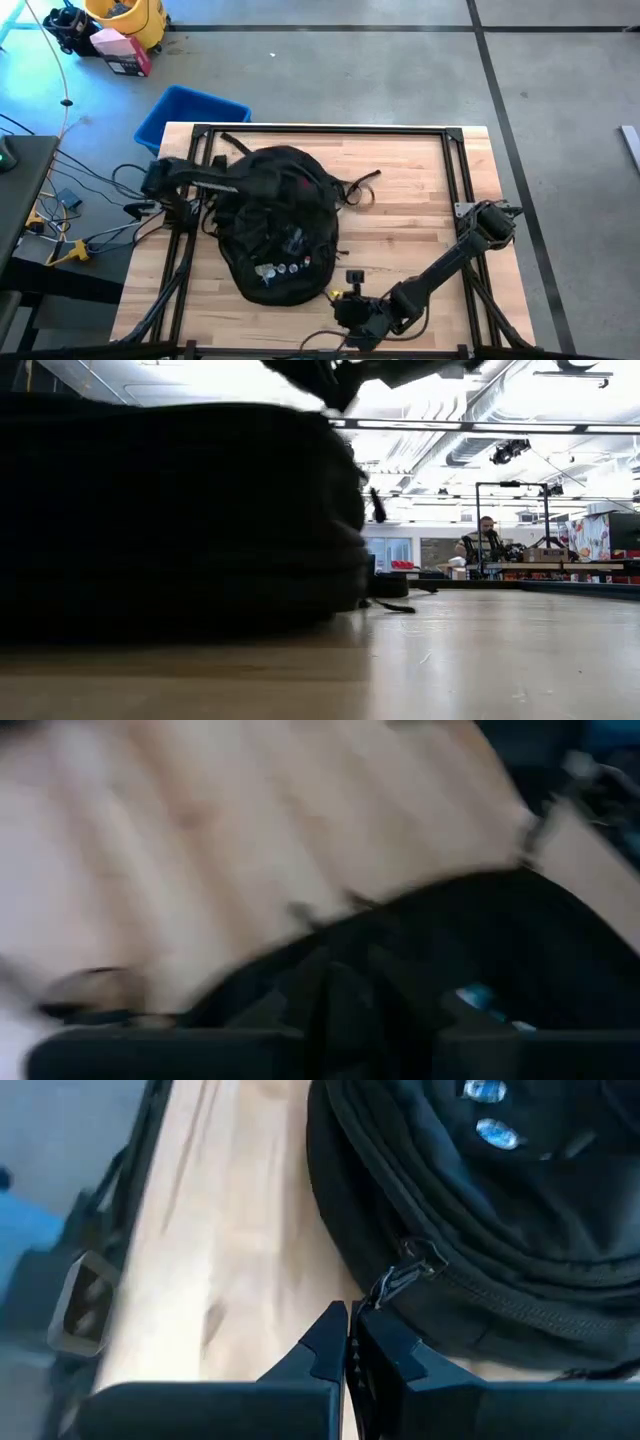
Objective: Unpack backpack
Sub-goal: Close the black backpack
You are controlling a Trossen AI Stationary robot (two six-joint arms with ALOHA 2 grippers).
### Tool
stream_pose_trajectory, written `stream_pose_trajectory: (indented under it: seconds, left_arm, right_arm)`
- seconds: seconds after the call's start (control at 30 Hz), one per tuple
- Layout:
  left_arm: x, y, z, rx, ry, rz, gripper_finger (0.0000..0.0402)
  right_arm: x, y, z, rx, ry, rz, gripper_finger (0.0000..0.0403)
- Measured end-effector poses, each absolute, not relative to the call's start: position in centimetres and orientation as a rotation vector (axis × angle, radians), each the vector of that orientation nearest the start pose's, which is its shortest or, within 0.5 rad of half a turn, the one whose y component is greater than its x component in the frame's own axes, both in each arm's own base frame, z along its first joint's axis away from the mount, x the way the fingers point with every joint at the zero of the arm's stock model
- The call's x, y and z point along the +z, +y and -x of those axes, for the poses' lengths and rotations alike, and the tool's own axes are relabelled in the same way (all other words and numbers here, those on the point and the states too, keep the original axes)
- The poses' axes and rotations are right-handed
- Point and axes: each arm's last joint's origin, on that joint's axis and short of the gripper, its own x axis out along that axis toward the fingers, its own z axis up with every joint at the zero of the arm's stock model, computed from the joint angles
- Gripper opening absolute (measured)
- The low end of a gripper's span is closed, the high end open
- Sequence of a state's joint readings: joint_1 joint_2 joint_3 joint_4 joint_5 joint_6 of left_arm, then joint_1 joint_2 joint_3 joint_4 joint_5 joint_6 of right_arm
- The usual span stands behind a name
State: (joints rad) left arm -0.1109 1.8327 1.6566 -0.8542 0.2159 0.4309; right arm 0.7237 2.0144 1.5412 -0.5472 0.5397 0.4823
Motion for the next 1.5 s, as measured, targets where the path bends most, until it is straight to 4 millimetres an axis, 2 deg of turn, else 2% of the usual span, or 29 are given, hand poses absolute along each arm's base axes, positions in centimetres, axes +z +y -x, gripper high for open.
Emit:
stream_pose_trajectory:
  seconds: [0.13, 0.2, 0.3, 0.43, 0.6, 0.8, 0.9, 0.97, 1.03, 1.13, 1.17, 1.33, 1.5]
  left_arm:
    - [24.6, -8.0, -40.8, -0.616, 0.993, -0.422, 0.0133]
    - [22.8, -9.4, -41.8, -0.641, 0.987, -0.502, 0.0161]
    - [22.1, -10.8, -43.1, -0.659, 0.958, -0.581, 0.0198]
    - [21.6, -11.6, -44.4, -0.732, 0.943, -0.544, 0.0229]
    - [20.0, -11.3, -45.1, -0.779, 0.990, -0.472, 0.0234]
    - [17.8, -11.4, -45.5, -0.802, 1.040, -0.467, 0.0234]
    - [17.7, -11.4, -45.5, -0.824, 1.032, -0.501, 0.0218]
    - [17.6, -11.4, -45.5, -0.838, 1.024, -0.535, 0.0187]
    - [17.6, -11.2, -45.5, -0.841, 1.020, -0.571, 0.0136]
    - [17.4, -10.6, -45.7, -0.826, 1.026, -0.607, 0.0037]
    - [17.3, -10.2, -45.7, -0.808, 1.038, -0.615, 0.0023]
    - [17.4, -7.8, -45.6, -0.638, 1.156, -0.706, 0.0014]
    - [17.4, -4.7, -45.5, -0.576, 1.232, -0.623, 0.0014]
  right_arm:
    - [20.3, 27.6, -32.0, -0.051, 0.867, 0.134, 0.0000]
    - [20.2, 27.7, -31.8, -0.055, 0.874, 0.132, 0.0000]
    - [20.2, 27.8, -31.8, -0.054, 0.872, 0.132, 0.0000]
    - [20.3, 27.7, -31.8, -0.057, 0.872, 0.131, 0.0000]
    - [20.3, 27.7, -31.8, -0.056, 0.872, 0.132, 0.0000]
    - [20.3, 27.7, -31.8, -0.055, 0.874, 0.130, 0.0000]
    - [20.3, 27.7, -31.8, -0.055, 0.874, 0.131, 0.0000]
    - [20.3, 27.7, -31.9, -0.055, 0.873, 0.130, 0.0000]
    - [20.3, 27.7, -31.9, -0.056, 0.873, 0.127, 0.0000]
    - [20.3, 27.6, -31.9, -0.060, 0.873, 0.120, 0.0000]
    - [20.3, 27.6, -32.0, -0.064, 0.872, 0.119, 0.0000]
    - [20.0, 27.1, -31.9, -0.106, 0.884, 0.140, 0.0000]
    - [19.7, 26.7, -32.0, -0.164, 0.869, 0.120, 0.0000]
